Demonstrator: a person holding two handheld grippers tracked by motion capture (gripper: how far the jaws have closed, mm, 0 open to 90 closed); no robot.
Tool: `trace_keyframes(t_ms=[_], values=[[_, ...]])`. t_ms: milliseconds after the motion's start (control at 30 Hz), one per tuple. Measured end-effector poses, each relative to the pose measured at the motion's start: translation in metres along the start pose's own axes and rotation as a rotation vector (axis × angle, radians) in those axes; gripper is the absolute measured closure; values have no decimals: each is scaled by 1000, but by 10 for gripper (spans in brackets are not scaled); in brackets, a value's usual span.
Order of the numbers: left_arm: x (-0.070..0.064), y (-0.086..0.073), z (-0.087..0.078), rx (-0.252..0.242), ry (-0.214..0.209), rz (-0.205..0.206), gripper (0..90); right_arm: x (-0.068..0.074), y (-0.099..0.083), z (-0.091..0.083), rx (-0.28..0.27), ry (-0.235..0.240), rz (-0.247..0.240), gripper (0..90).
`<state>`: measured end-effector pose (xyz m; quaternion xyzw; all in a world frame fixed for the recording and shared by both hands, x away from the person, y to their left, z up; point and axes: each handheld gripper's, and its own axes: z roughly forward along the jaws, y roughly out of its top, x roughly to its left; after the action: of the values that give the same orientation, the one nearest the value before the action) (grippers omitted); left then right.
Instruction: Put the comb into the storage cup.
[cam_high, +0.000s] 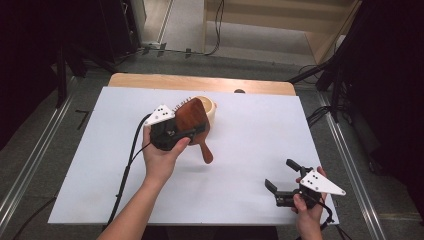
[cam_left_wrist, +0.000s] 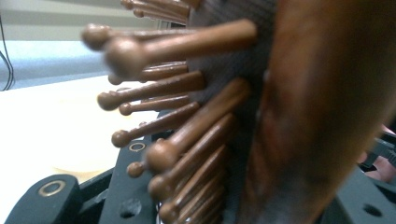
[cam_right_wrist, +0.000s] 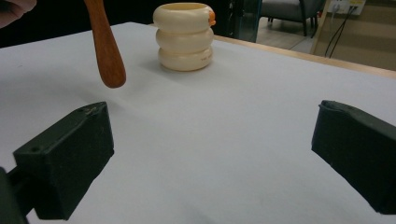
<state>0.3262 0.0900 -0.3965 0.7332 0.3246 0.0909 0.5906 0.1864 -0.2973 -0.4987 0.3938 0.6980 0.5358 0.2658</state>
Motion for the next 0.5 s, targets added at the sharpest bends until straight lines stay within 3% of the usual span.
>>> trace_keyframes(t_ms=[500], values=[[12, 9, 0, -10, 21, -2, 555, -23, -12, -24, -3, -57, 25, 0]])
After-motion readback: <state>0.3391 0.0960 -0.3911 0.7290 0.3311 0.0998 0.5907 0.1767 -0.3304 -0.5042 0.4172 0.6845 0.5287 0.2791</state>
